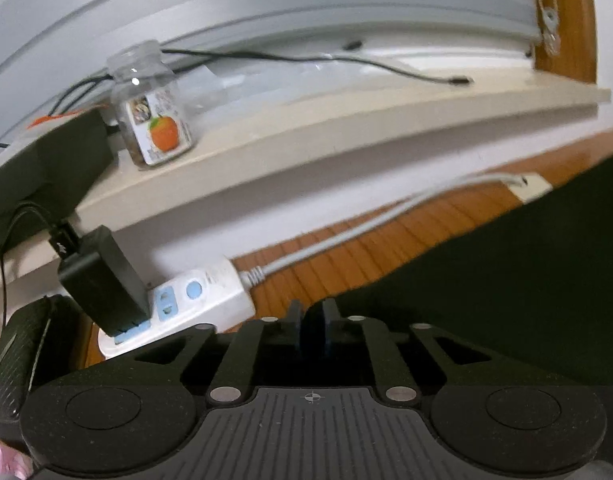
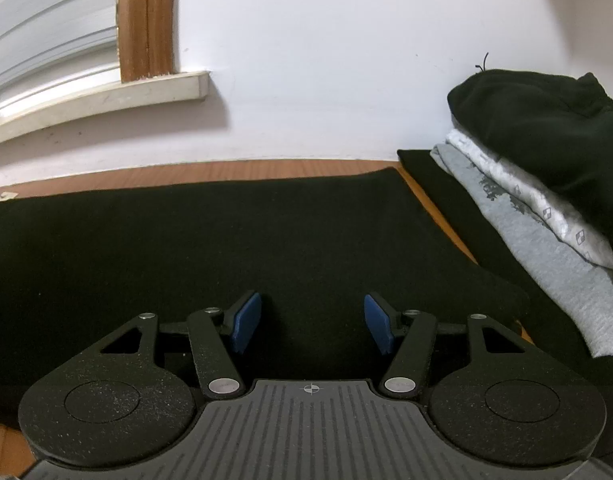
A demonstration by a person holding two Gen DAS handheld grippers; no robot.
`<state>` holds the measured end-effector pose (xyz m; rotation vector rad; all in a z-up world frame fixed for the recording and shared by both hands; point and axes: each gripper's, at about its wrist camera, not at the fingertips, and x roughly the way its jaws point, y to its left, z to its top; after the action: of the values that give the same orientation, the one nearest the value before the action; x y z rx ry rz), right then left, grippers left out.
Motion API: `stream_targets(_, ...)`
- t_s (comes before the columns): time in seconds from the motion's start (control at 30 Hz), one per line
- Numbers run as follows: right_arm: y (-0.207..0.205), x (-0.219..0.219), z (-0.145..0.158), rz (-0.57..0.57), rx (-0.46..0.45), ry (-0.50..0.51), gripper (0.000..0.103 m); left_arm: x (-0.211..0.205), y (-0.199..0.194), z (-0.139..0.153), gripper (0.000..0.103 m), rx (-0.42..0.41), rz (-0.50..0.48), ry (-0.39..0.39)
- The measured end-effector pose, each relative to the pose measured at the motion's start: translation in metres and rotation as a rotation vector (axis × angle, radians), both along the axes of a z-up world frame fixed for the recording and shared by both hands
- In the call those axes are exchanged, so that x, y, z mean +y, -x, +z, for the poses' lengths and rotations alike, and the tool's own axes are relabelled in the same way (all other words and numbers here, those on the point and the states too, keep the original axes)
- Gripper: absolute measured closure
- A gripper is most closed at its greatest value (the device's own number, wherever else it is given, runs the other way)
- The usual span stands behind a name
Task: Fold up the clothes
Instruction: 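Move the left gripper along the garment edge and open it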
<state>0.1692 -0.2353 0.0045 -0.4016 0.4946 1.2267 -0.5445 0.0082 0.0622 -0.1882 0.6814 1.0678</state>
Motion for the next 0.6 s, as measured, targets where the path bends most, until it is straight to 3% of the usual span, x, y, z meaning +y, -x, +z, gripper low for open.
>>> stream_targets(0.07, -0.001, 0.0, 0.0, 0.0, 0.007, -0.001, 0.045, -0.008, -0.011, 0.006, 0.053, -0.016, -0.024, -0.03)
stream_targets(0.2, -0.006, -0.001, 0.001, -0.021, 0.043, -0.007, 0.046, -0.021, -0.052, 0.012, 0.033, -0.073, -0.097, -0.034)
stream_targets(0.33, -0.013, -0.014, 0.006, -0.091, 0.062, -0.06, 0.047, -0.038, -0.113, 0.007, 0.03, -0.127, -0.199, 0.003)
stream_targets(0.43, -0.021, -0.036, 0.01, -0.141, 0.107, -0.092, 0.055, -0.049, -0.152, -0.002, 0.027, -0.175, -0.266, 0.049)
stream_targets(0.6, -0.046, -0.071, 0.005, -0.227, 0.185, -0.084, 0.056, -0.062, -0.186, -0.018, 0.025, -0.228, -0.336, 0.101)
